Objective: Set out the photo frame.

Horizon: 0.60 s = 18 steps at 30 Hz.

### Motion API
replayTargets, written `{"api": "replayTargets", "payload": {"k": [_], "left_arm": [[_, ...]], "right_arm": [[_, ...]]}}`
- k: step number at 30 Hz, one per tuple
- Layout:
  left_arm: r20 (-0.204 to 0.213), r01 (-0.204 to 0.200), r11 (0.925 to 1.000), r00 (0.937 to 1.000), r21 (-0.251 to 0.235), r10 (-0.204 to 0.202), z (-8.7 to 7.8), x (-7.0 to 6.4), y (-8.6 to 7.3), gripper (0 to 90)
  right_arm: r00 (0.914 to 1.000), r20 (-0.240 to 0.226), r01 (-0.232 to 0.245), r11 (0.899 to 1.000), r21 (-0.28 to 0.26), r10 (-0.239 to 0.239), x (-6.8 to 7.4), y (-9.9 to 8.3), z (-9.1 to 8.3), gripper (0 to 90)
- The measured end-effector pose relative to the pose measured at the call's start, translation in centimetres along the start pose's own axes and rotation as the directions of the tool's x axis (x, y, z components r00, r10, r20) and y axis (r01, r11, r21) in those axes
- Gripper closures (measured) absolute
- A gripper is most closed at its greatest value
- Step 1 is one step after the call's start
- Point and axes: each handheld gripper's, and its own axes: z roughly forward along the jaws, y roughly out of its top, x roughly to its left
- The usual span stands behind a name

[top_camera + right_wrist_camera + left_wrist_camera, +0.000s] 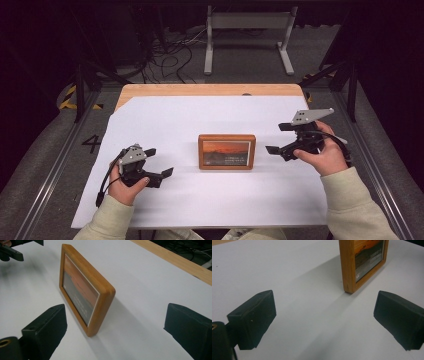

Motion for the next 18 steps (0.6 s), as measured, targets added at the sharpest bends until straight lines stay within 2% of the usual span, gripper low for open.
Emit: {"api": "replayTargets", "payload": {"k": [1, 4, 8, 13, 18], "left_arm": [[-0.003, -0.008, 1.0000, 1.0000, -0.002, 0.008, 0.0, 0.1, 0.0, 4.6], [-0.004, 0.006, 1.0000, 1.0000, -0.003, -0.006, -0.1, 0.1, -0.1, 4.7], [-0.008, 0.000, 1.0000, 1.0000, -0.005, 0.000, -0.1, 0.2, -0.1, 4.5], [-0.012, -0.003, 1.0000, 0.9999, -0.009, 0.002, -0.3, 0.4, -0.3, 3.2], [0.000, -0.003, 0.9999, 1.0000, -0.012, 0.003, -0.2, 0.5, -0.5, 2.5]], "right_arm": [[1.0000, 0.004, -0.005, 1.000, -0.004, 0.005, -0.1, -0.2, -0.1, 4.8], [0.9995, 0.023, -0.021, 1.000, -0.016, 0.021, -0.3, -1.1, -0.6, 4.8], [0.9983, 0.046, -0.033, 0.999, -0.036, 0.035, -0.3, -2.0, -0.9, 4.8], [0.9956, 0.074, -0.053, 0.997, -0.064, 0.058, -0.1, -3.5, -0.5, 5.0], [0.9923, 0.089, -0.076, 0.992, -0.105, 0.086, -0.1, -4.6, -0.3, 4.9]]}}
